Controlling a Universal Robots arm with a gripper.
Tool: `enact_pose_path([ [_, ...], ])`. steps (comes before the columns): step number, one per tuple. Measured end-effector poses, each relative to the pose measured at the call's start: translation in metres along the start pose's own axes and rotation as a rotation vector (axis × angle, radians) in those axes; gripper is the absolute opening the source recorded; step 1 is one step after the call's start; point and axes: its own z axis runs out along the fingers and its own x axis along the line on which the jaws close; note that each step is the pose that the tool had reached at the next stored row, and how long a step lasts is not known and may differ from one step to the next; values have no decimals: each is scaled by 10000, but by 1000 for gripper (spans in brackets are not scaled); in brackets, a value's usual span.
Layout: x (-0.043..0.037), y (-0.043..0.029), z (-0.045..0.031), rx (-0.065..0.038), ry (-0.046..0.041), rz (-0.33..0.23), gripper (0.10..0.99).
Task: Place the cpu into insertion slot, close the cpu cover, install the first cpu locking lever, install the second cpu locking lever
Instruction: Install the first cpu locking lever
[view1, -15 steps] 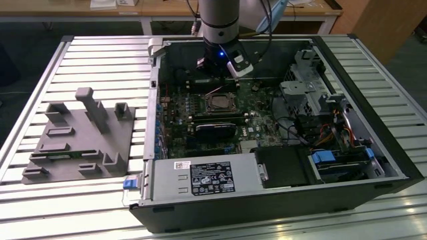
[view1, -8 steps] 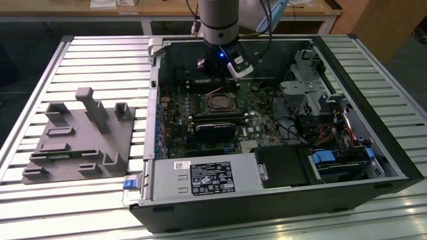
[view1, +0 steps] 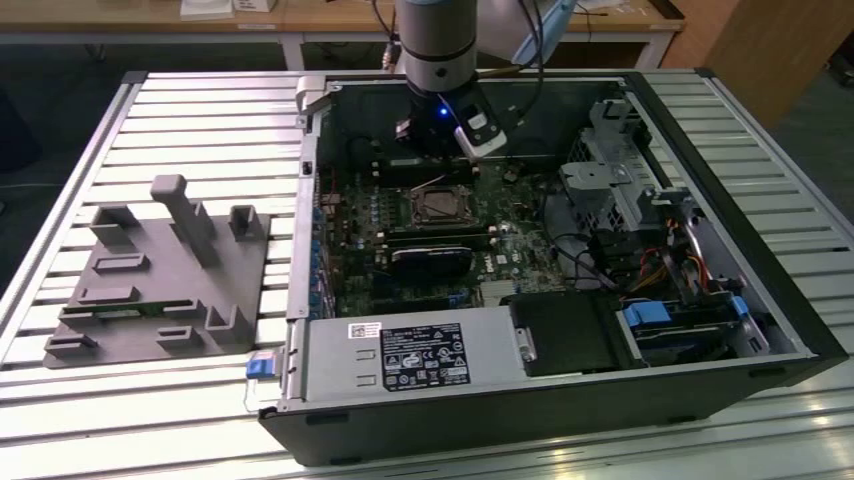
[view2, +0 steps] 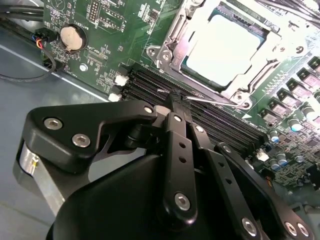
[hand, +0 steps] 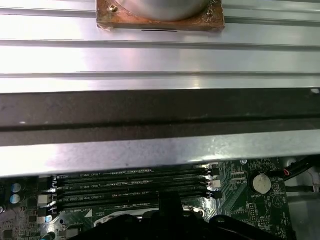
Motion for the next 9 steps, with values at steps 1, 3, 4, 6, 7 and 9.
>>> enact_pose_path([
  [1, 1, 0, 4, 6, -7, 19, 106],
  [3, 2, -3, 12, 48, -54, 237, 106],
  [4, 3, -4, 18, 73, -89, 393, 106],
  [6, 5, -6, 28, 116, -153, 692, 106],
  [7, 14, -7, 32, 129, -172, 785, 106],
  [9, 46, -9, 36, 148, -198, 912, 106],
])
